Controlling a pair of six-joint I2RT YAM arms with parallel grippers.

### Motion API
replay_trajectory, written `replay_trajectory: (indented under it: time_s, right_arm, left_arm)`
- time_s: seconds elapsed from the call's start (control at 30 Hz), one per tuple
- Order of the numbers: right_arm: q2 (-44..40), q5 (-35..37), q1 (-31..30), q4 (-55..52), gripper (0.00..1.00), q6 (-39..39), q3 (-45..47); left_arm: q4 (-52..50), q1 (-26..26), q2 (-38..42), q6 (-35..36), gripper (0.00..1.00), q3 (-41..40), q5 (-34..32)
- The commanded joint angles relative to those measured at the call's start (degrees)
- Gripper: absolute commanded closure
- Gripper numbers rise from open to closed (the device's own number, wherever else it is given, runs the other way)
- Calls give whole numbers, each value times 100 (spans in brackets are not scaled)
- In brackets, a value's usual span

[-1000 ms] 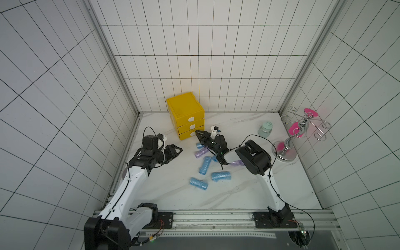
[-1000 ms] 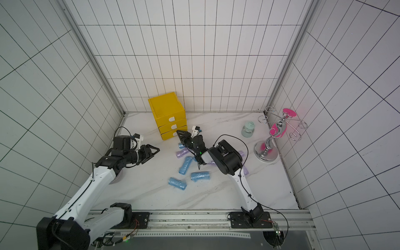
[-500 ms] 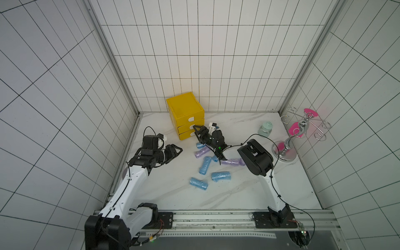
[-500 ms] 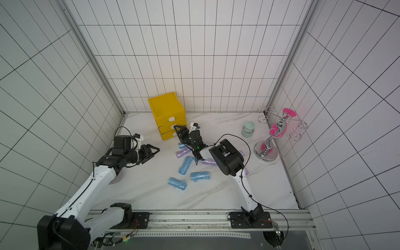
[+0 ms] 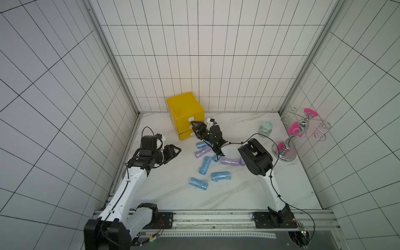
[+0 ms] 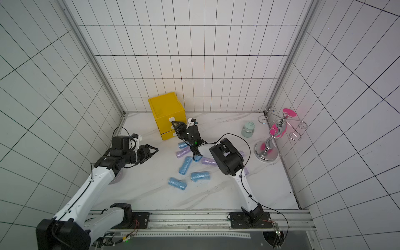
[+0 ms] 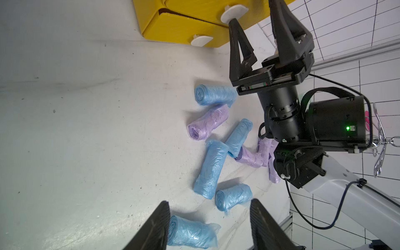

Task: Sort the rolls of trash bags by color and place them into the drawer
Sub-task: Open the drawer in the storage box.

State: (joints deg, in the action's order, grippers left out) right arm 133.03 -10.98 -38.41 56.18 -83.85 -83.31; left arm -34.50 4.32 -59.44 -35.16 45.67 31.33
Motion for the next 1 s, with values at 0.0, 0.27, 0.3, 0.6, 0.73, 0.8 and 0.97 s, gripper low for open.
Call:
replay_trajectory:
  time_s: [0.0, 0.27, 0.3, 0.6, 0.73, 0.8, 0.97]
  right_arm:
    - [195, 75, -39, -69, 38, -139, -243]
    - [148, 180, -30, 14, 41, -180, -14]
    - [178, 176, -32, 12, 41, -192, -34]
    - [209, 267, -27, 26, 43, -269, 87]
    - [85, 332, -39, 97, 43, -250, 316]
    - [27, 334, -39, 119, 43, -236, 404]
    - [17, 309, -35, 200, 40, -220, 450]
  left_arm:
    - [-38, -40, 101, 118, 41, 127, -42]
    - [-67, -63, 186, 113, 41, 116, -39]
    - [-78, -70, 193, 109, 41, 118, -31]
    - [-118, -93, 257, 120, 41, 75, -31]
    - [-118, -100, 256, 112, 41, 67, -22]
    - [-118, -98, 257, 110, 41, 65, -20]
    - [-110, -99, 275, 101, 41, 51, -13]
